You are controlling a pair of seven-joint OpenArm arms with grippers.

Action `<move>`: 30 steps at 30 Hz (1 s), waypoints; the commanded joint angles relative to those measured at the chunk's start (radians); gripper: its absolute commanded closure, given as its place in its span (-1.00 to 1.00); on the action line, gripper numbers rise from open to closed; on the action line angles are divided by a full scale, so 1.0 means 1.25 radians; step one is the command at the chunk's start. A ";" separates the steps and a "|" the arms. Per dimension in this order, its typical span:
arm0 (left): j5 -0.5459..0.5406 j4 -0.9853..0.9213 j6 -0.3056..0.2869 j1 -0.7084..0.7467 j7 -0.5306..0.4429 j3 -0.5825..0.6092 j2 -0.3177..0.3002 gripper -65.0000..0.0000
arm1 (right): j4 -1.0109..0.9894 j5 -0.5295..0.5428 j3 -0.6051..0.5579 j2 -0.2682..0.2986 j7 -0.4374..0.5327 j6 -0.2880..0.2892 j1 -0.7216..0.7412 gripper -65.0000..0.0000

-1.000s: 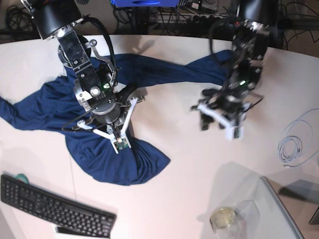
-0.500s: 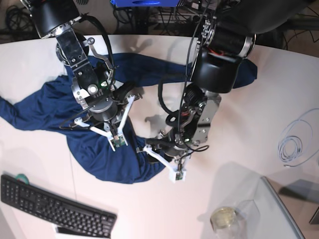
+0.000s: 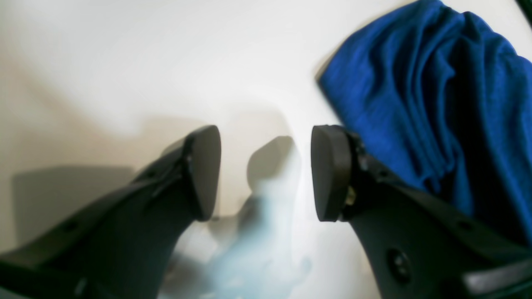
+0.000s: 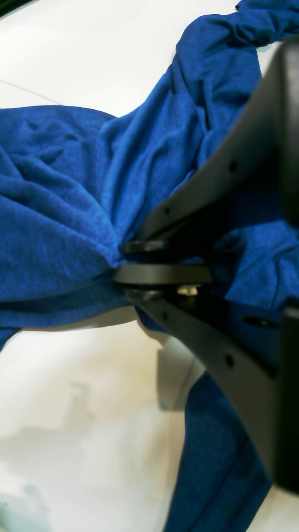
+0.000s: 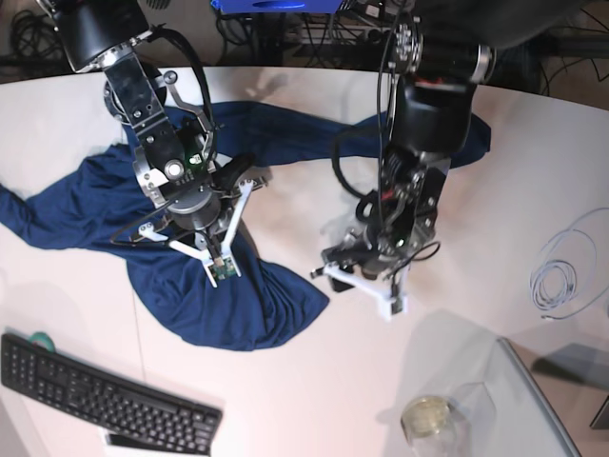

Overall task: Layout the t-shirt on the table in an organized manner, then fold the t-shirt properly
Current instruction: 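Grasp the shirt with the left gripper and pull it away from the right gripper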

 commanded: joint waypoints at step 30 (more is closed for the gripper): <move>-0.011 0.066 -0.008 -0.010 -0.008 -0.007 -0.134 1.00 | 0.074 -0.005 0.031 -0.006 -0.021 0.055 -0.006 -0.85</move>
